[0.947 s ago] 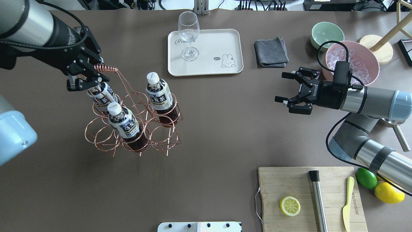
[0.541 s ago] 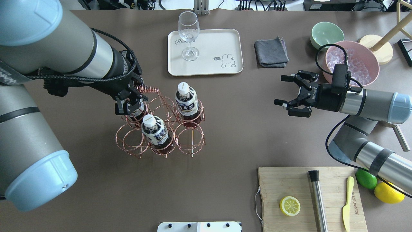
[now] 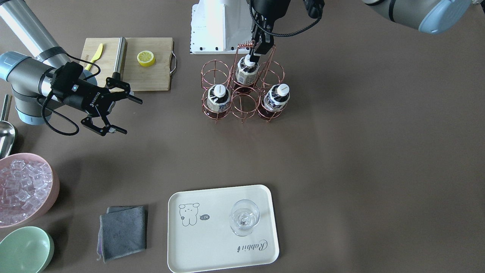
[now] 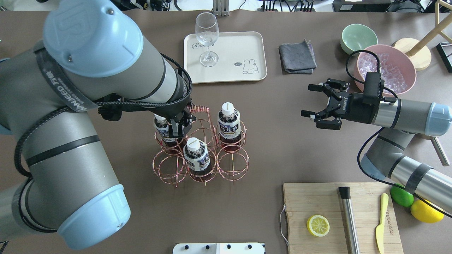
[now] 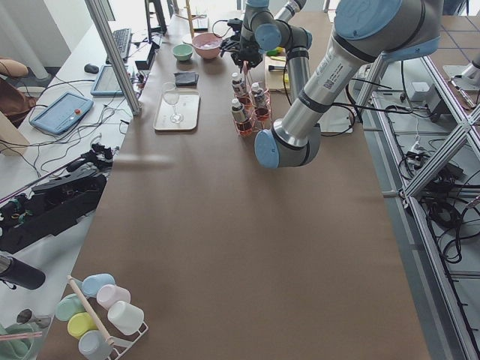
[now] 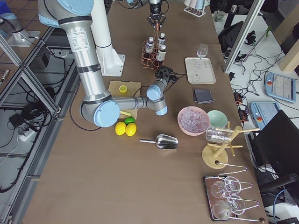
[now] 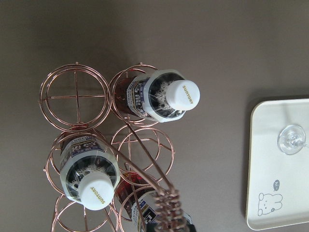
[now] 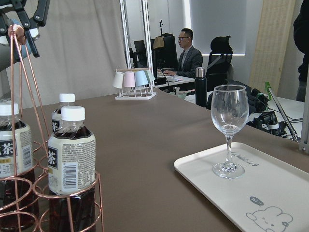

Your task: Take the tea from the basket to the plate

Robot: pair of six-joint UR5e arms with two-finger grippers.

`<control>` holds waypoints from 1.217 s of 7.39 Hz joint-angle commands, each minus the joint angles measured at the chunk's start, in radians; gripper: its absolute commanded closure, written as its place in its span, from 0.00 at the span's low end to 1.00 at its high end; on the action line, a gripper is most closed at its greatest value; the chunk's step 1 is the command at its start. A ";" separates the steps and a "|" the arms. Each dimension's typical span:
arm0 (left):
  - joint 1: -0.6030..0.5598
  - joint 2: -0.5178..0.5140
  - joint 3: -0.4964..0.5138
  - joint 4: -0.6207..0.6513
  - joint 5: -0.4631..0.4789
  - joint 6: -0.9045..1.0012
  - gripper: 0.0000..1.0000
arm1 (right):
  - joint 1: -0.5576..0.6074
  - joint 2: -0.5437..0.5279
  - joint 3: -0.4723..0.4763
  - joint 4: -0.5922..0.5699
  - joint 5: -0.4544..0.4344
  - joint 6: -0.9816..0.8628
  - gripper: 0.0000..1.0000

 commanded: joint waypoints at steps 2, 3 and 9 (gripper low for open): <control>0.026 -0.078 0.097 -0.002 0.031 -0.023 1.00 | -0.009 -0.001 -0.004 0.002 0.002 -0.033 0.00; 0.028 -0.093 0.114 -0.002 0.039 -0.023 1.00 | -0.005 0.001 0.011 0.019 0.002 -0.139 0.00; 0.028 -0.103 0.119 -0.001 0.039 -0.024 1.00 | -0.043 0.060 0.033 -0.078 0.100 -0.165 0.00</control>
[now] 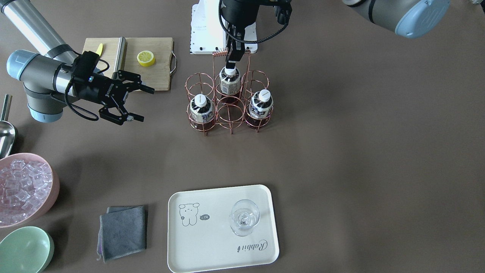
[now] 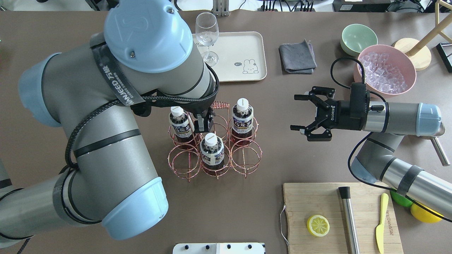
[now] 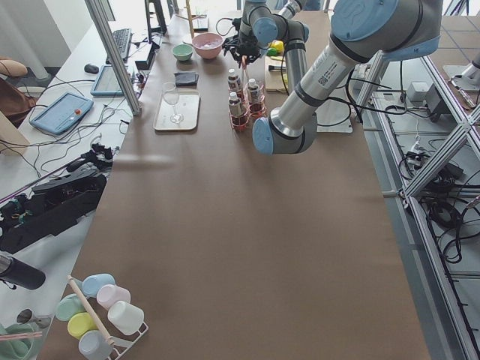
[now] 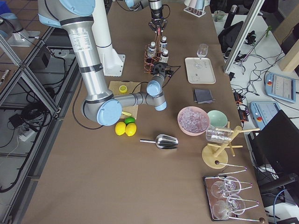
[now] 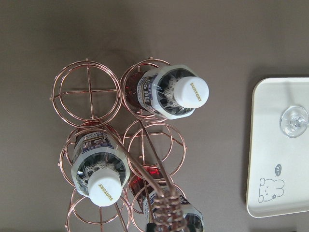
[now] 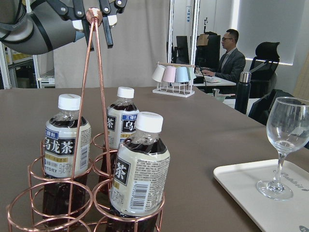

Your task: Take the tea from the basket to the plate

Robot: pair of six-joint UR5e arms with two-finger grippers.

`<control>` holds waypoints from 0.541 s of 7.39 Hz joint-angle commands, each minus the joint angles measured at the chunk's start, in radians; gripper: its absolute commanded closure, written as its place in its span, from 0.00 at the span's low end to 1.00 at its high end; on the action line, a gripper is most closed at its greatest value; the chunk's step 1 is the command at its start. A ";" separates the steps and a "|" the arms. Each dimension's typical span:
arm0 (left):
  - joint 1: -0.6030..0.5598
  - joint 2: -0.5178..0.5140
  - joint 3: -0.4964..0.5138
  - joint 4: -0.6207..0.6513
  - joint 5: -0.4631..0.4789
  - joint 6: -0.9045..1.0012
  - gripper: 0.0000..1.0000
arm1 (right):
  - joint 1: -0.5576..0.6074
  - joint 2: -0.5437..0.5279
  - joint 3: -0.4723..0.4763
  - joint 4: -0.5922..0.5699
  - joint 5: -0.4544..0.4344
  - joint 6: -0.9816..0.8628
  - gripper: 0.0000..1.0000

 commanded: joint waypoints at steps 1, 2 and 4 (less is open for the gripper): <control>0.000 0.000 -0.004 0.000 -0.001 0.000 1.00 | -0.011 0.063 0.000 -0.091 0.012 0.000 0.00; 0.000 0.000 -0.004 0.000 -0.002 0.000 1.00 | -0.013 0.092 0.000 -0.119 0.012 0.001 0.01; 0.000 0.000 -0.007 0.000 -0.002 0.000 1.00 | -0.011 0.144 0.002 -0.157 0.012 0.096 0.01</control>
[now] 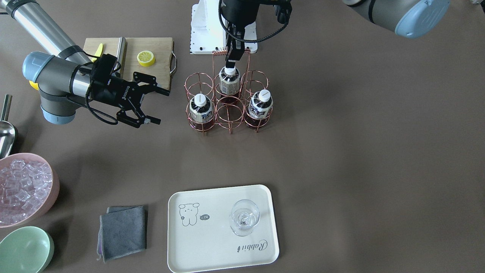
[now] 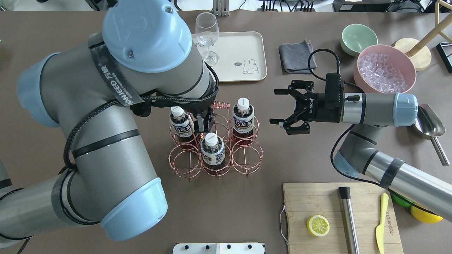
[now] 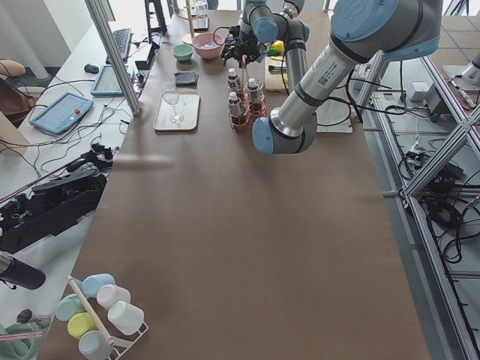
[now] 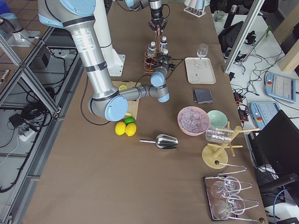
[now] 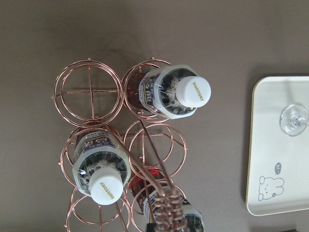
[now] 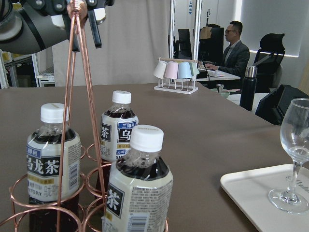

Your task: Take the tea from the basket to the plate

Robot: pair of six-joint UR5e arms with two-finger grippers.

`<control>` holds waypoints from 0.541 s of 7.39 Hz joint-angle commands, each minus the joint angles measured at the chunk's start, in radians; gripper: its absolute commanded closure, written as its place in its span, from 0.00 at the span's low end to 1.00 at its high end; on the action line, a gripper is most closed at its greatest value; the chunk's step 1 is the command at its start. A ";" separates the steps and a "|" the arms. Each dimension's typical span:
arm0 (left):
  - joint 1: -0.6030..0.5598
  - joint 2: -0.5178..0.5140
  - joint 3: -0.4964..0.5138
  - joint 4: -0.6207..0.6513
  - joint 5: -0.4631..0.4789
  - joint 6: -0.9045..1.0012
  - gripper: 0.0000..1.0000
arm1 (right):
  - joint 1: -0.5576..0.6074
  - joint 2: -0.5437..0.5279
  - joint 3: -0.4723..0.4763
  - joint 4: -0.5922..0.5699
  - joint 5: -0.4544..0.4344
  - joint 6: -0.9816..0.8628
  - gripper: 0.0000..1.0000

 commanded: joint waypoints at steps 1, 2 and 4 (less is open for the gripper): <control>0.000 0.000 -0.002 0.002 0.000 0.000 1.00 | 0.000 0.065 0.014 -0.059 0.000 0.084 0.01; 0.000 0.000 -0.002 0.002 0.000 -0.002 1.00 | -0.002 0.067 0.030 -0.071 0.000 0.120 0.01; 0.000 0.000 -0.002 0.002 0.000 -0.002 1.00 | -0.012 0.070 0.047 -0.071 0.000 0.199 0.01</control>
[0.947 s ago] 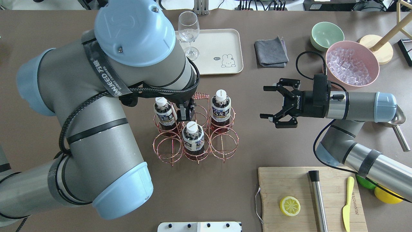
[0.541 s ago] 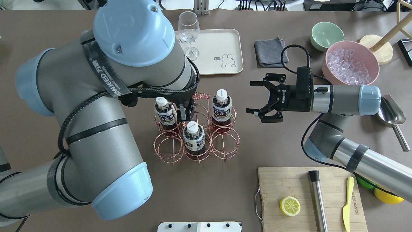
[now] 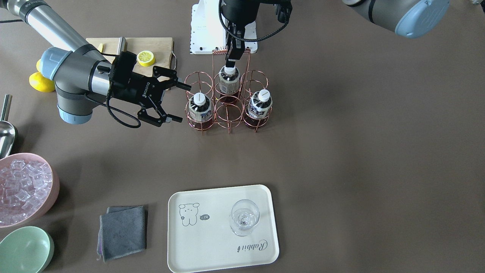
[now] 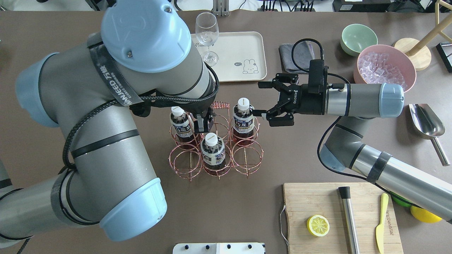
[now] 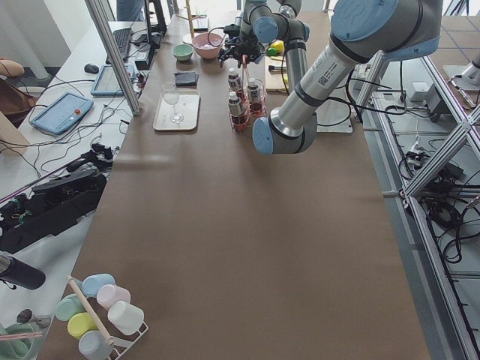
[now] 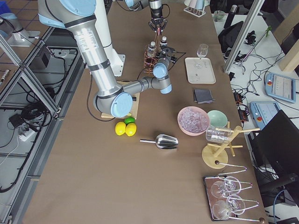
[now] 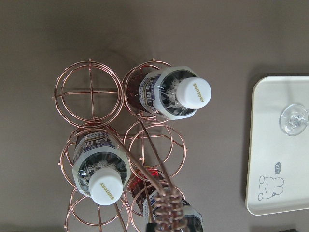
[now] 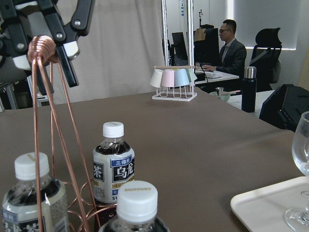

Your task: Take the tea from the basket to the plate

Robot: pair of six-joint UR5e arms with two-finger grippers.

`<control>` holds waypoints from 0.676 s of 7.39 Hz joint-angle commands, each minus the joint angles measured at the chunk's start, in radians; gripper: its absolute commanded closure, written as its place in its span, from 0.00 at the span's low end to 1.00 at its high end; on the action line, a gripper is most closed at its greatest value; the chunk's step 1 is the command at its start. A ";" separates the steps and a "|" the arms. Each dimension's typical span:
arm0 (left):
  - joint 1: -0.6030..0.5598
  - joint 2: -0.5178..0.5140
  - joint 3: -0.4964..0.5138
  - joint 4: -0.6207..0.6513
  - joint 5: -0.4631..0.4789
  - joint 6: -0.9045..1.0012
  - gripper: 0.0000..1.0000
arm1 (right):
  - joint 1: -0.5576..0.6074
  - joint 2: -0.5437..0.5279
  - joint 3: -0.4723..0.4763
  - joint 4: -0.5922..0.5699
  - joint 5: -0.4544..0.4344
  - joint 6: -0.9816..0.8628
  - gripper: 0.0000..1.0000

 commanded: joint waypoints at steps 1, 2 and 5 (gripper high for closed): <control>0.000 0.001 0.000 0.000 0.000 0.000 1.00 | -0.026 0.007 0.016 -0.006 -0.002 0.067 0.02; -0.002 0.002 0.000 0.000 0.000 0.000 1.00 | -0.042 0.015 0.016 -0.006 -0.003 0.069 0.03; -0.002 0.002 0.000 0.000 0.000 0.000 1.00 | -0.049 0.030 0.014 -0.012 -0.003 0.058 0.30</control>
